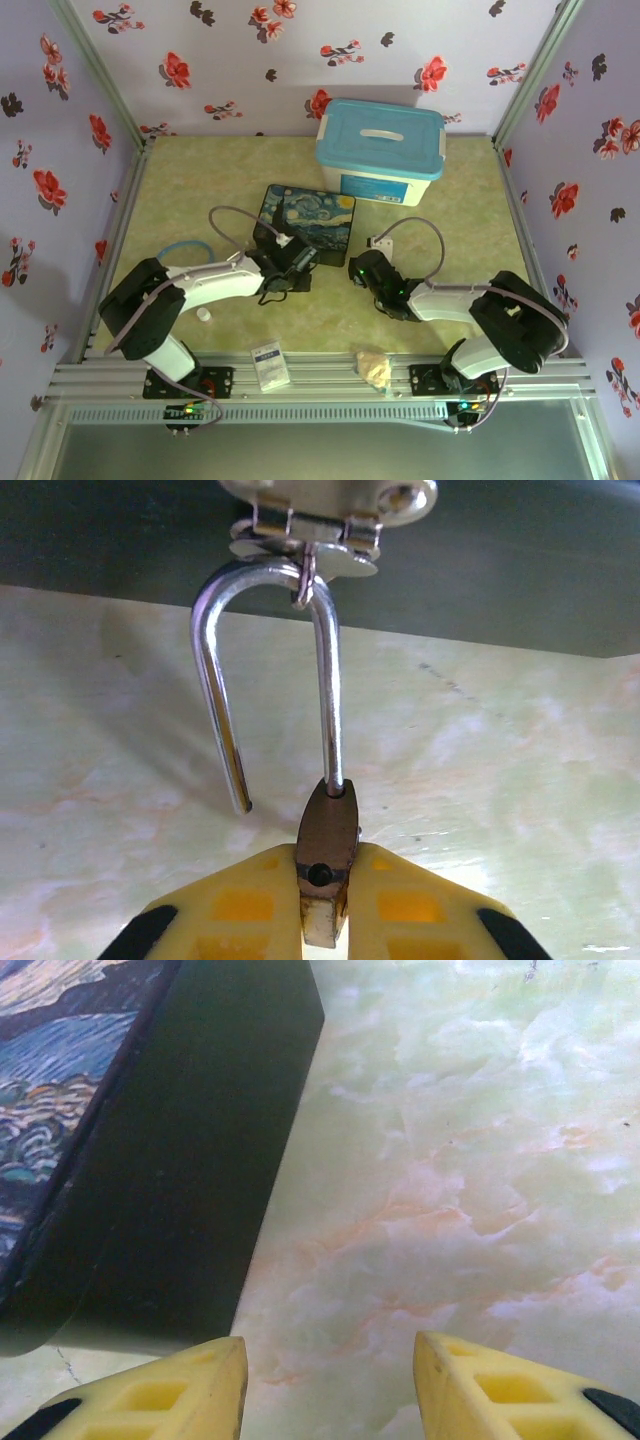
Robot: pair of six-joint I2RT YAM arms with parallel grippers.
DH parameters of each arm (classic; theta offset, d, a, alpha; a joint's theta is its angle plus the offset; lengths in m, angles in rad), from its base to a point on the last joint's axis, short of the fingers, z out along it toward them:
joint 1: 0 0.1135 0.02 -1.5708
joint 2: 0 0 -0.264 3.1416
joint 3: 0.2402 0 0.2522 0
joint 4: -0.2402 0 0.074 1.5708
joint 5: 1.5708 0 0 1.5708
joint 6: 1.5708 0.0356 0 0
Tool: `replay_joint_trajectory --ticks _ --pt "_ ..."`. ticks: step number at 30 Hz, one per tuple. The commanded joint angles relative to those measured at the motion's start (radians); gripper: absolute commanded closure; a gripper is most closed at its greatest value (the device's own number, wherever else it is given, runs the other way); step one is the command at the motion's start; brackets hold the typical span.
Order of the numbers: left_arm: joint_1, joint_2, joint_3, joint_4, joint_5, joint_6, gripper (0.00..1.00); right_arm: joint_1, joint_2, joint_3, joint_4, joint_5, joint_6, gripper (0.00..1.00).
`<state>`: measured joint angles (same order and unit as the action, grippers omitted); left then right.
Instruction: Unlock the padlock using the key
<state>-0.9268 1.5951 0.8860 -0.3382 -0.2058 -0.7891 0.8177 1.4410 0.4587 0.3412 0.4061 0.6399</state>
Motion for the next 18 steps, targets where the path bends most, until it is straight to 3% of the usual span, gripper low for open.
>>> replay_joint_trajectory --ticks 1,18 --pt "-0.010 0.021 0.033 -0.076 -0.073 0.030 0.87 -0.006 0.010 -0.006 0.023 0.000 0.023 0.53" --pt "-0.057 0.070 0.073 -0.122 -0.149 0.020 0.84 -0.005 0.012 -0.028 0.024 0.008 0.037 0.53"
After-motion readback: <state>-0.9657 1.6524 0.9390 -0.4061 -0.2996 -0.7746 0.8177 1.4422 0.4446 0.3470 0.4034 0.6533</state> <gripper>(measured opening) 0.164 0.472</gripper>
